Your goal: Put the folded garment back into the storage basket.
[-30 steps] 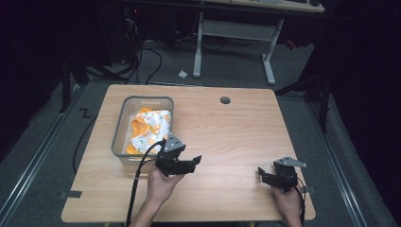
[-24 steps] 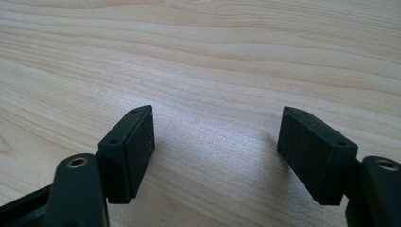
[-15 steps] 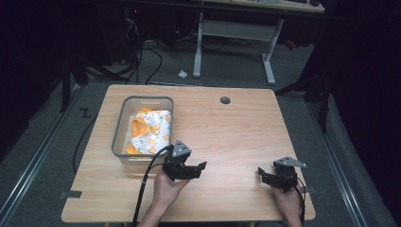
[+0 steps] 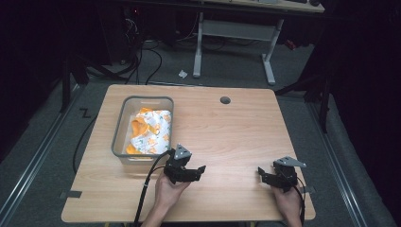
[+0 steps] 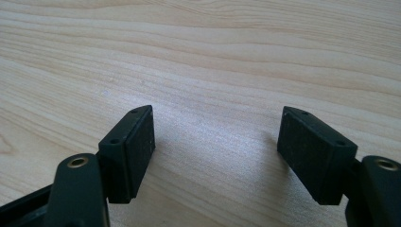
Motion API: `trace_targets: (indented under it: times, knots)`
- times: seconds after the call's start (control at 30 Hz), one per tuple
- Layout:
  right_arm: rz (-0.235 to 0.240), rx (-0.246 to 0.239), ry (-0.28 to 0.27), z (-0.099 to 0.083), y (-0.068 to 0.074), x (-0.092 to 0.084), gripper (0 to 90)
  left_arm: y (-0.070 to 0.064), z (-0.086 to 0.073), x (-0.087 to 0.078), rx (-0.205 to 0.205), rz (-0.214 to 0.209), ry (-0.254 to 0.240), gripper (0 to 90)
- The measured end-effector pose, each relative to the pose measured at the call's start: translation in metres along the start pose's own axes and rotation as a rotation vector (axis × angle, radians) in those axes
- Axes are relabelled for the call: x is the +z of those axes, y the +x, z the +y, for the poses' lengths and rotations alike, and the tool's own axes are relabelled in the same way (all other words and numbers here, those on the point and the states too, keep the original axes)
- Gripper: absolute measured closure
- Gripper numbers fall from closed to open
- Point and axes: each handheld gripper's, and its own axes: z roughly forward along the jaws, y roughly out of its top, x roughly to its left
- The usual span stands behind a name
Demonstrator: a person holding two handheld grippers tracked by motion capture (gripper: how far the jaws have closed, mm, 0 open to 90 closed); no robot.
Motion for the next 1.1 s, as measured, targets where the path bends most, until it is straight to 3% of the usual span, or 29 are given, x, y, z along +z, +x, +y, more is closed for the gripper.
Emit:
trace_targets:
  times: [0.33, 1.1]
  knots:
    - [0.002, 0.000, 0.001, 0.000, 0.000, 0.000, 28.7, 0.001, -0.002, 0.011, 0.002, 0.015, 0.019, 29.2]
    - [0.003, 0.000, 0.001, 0.000, 0.000, 0.000, 28.7, 0.005, -0.013, 0.035, 0.027, 0.119, 0.047, 29.4]
